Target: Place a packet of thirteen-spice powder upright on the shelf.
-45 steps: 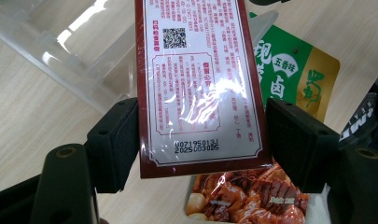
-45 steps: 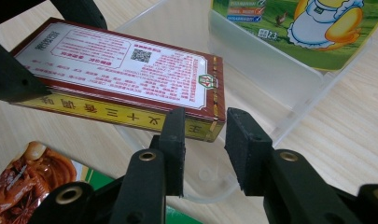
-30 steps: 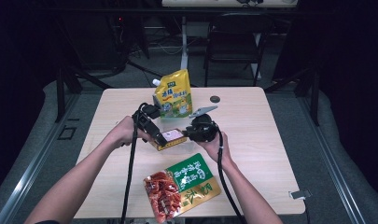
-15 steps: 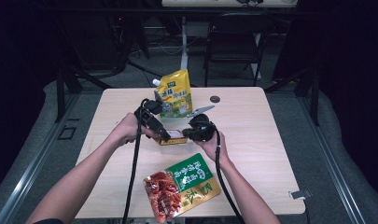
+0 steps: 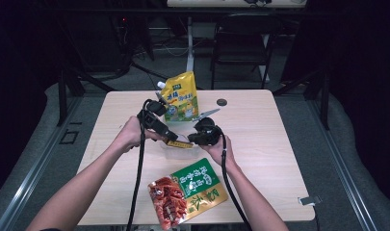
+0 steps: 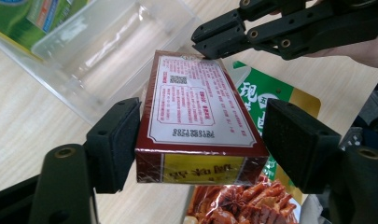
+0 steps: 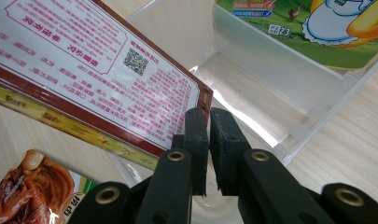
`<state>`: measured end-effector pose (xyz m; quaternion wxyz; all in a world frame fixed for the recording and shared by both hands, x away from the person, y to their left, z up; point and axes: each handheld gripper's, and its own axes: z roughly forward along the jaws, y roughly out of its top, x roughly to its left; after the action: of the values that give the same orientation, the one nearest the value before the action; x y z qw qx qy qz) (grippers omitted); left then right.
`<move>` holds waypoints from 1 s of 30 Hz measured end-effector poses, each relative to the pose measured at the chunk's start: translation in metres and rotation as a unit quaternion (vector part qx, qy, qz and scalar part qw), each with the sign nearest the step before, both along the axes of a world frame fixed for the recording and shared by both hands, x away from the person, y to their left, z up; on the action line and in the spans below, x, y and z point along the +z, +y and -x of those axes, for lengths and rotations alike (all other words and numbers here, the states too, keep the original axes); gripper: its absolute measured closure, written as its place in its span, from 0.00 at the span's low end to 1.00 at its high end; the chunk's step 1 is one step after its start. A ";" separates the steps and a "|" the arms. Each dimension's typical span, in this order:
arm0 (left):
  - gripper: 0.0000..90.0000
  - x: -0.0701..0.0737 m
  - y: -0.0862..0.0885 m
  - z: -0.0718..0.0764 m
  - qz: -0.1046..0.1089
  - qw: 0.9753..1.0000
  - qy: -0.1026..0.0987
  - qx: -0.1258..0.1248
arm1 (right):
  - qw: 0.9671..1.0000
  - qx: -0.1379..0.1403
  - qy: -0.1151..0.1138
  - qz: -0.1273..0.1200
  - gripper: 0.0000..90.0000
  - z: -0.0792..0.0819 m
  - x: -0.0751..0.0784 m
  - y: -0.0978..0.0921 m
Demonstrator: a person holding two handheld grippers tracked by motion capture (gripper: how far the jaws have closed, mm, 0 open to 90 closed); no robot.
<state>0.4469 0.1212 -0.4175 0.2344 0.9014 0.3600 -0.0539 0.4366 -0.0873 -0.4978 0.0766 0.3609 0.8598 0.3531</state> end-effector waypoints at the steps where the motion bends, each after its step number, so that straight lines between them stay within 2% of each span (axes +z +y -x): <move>1: 0.30 0.001 0.000 0.001 -0.002 1.000 -0.001 -0.003 | 1.000 0.002 -0.002 -0.001 0.95 0.000 -0.001 0.000; 3: 0.30 0.001 0.001 0.003 0.000 1.000 -0.006 -0.001 | 1.000 0.003 -0.004 0.000 0.95 0.000 -0.001 0.001; 5: 0.27 0.002 0.001 0.008 -0.006 1.000 -0.012 -0.006 | 1.000 0.001 -0.002 -0.003 0.95 0.000 -0.002 0.002; 7: 0.24 0.003 0.000 0.011 -0.021 1.000 -0.015 -0.012 | 1.000 0.003 0.000 -0.003 0.95 -0.001 -0.002 0.003; 9: 0.23 0.003 -0.001 0.013 -0.024 0.999 -0.021 -0.010 | 1.000 0.000 -0.003 -0.003 0.95 0.000 -0.003 0.005; 12: 0.31 0.004 -0.003 0.015 -0.046 0.998 -0.034 -0.009 | 1.000 0.000 -0.005 -0.003 0.95 0.000 -0.003 0.006; 16: 0.35 0.004 -0.004 0.015 -0.046 0.998 -0.033 -0.004 | 1.000 0.003 -0.005 -0.005 0.95 0.001 -0.002 0.006; 18: 0.35 0.005 -0.005 0.014 -0.052 0.998 -0.028 -0.003 | 1.000 0.003 -0.006 -0.004 0.95 0.001 -0.002 0.006; 19: 0.35 0.006 -0.006 0.013 -0.052 0.998 -0.021 0.008 | 1.000 0.003 -0.008 -0.004 0.94 0.002 -0.001 0.005; 21: 0.35 0.007 -0.008 0.013 -0.050 0.999 -0.013 0.015 | 1.000 0.004 -0.010 -0.005 0.94 0.002 0.000 0.005; 23: 0.35 0.010 -0.010 0.011 -0.050 0.998 -0.005 0.025 | 1.000 0.018 -0.011 -0.015 0.91 0.005 0.004 0.004; 25: 0.35 0.012 -0.013 0.010 -0.053 0.998 -0.006 0.029 | 0.999 0.021 -0.012 -0.021 0.89 0.007 0.006 0.002; 26: 0.35 0.012 -0.015 0.009 -0.053 0.998 -0.005 0.029 | 0.999 0.024 -0.018 -0.027 0.85 0.010 0.008 0.001; 27: 0.36 0.013 -0.016 0.008 -0.055 0.998 -0.003 0.030 | 0.998 0.027 -0.040 -0.038 0.75 0.016 0.009 -0.003; 28: 0.36 0.013 -0.016 0.008 -0.055 0.998 -0.003 0.030 | 0.998 0.027 -0.040 -0.038 0.75 0.016 0.009 -0.003; 30: 0.36 0.013 -0.016 0.006 -0.057 0.998 -0.003 0.029 | 0.997 0.042 -0.051 -0.036 0.65 0.022 0.009 -0.007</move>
<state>0.4407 0.1051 -0.4041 0.1851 0.9026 0.3880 -0.0237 0.4151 -0.0946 -0.4884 0.0929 0.3085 0.8558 0.4048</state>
